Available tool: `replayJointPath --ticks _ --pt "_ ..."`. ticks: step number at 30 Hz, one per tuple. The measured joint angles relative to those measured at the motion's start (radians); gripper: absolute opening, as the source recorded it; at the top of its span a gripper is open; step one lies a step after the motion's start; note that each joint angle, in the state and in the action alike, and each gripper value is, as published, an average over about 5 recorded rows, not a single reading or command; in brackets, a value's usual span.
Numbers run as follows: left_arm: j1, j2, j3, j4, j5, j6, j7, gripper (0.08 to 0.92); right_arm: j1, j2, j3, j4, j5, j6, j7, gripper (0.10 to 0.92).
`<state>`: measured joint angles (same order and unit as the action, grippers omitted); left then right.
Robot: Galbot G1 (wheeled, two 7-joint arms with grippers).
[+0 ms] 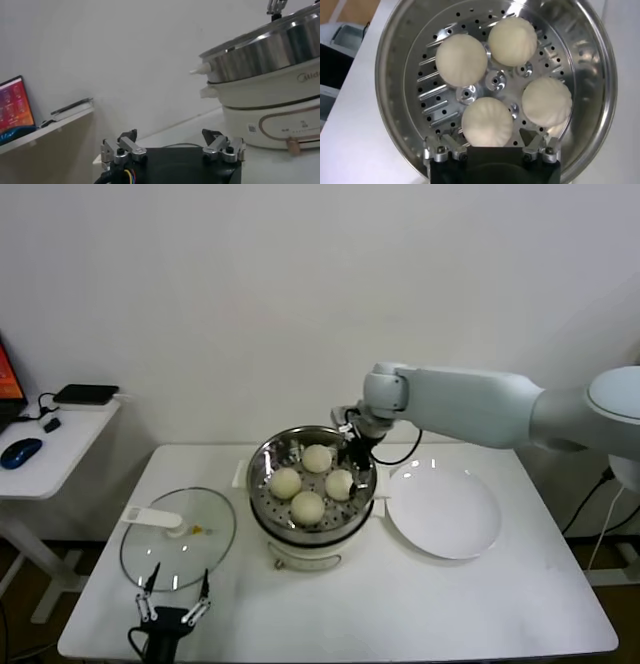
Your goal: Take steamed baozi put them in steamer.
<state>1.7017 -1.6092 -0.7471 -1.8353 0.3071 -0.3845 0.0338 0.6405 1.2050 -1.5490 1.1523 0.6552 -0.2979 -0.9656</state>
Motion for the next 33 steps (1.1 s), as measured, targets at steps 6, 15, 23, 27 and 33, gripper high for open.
replayJointPath --ticks 6,15,23,27,33 --pt "0.004 0.000 0.002 -0.010 0.001 0.002 0.001 0.823 0.050 -0.030 -0.007 0.011 0.044 0.010 -0.009 0.822" --pt "0.003 0.000 0.002 -0.017 0.002 0.005 0.000 0.823 0.092 -0.148 0.057 0.048 0.110 -0.008 0.092 0.823" --pt "-0.005 0.000 0.007 -0.019 0.000 0.010 -0.001 0.823 -0.069 -0.304 0.306 0.129 0.073 -0.028 0.355 0.823" --pt "-0.003 0.000 0.008 -0.024 -0.004 0.008 -0.002 0.823 -0.216 -0.380 0.486 0.197 0.036 -0.031 0.493 0.823" --pt "-0.006 0.000 0.011 -0.027 -0.024 0.002 -0.003 0.823 -0.510 -0.476 0.795 0.327 -0.004 -0.015 0.701 0.823"
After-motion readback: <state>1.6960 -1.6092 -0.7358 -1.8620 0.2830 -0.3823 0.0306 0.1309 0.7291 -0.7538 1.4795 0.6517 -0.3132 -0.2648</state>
